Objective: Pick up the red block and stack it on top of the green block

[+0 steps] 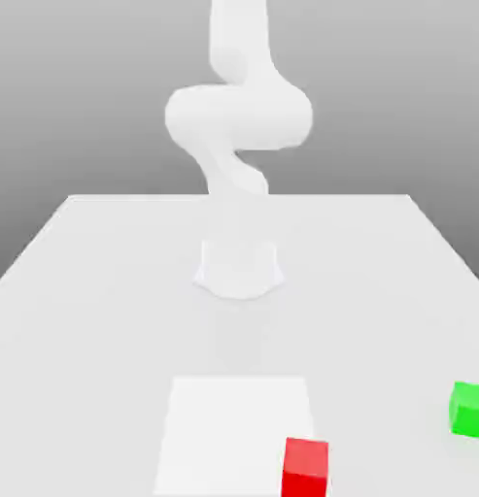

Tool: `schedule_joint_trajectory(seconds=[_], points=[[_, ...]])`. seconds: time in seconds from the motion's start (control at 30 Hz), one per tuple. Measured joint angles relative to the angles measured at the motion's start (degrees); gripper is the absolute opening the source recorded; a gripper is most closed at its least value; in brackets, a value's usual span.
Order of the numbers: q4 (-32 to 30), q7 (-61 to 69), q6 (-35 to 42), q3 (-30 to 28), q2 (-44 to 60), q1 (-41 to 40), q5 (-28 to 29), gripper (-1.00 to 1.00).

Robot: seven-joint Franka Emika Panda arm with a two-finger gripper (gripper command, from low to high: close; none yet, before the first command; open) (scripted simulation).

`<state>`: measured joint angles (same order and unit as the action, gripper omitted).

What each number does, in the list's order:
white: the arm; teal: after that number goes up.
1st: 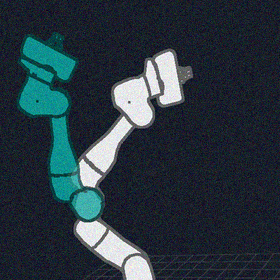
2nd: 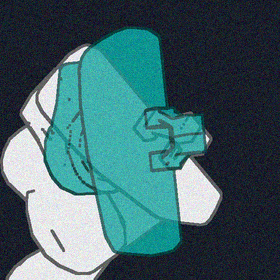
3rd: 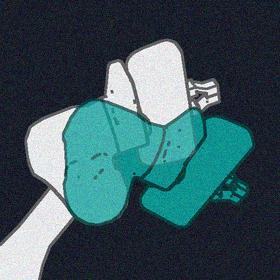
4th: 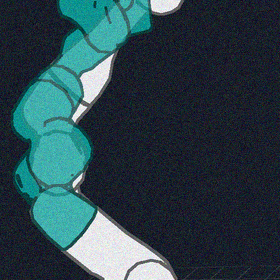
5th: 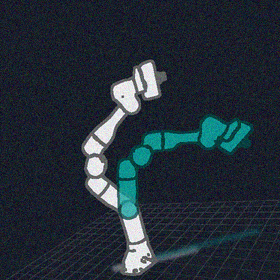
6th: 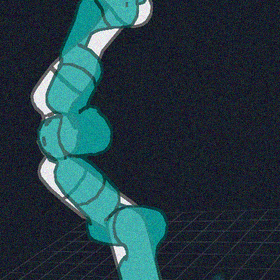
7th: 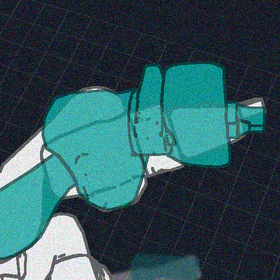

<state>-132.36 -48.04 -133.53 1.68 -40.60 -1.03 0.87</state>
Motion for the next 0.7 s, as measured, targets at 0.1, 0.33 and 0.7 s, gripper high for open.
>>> schedule_joint_trajectory(seconds=[0.1,0.33,0.7], points=[[-0.7,-2.8,-2.2,2.0,6.6,-1.2,1.2,0.0],[-2.3,-9.4,-7.1,5.7,21.2,-2.9,4.2,0.0],[-4.8,-18.2,-14.8,8.0,43.9,-2.3,6.8,0.0]])
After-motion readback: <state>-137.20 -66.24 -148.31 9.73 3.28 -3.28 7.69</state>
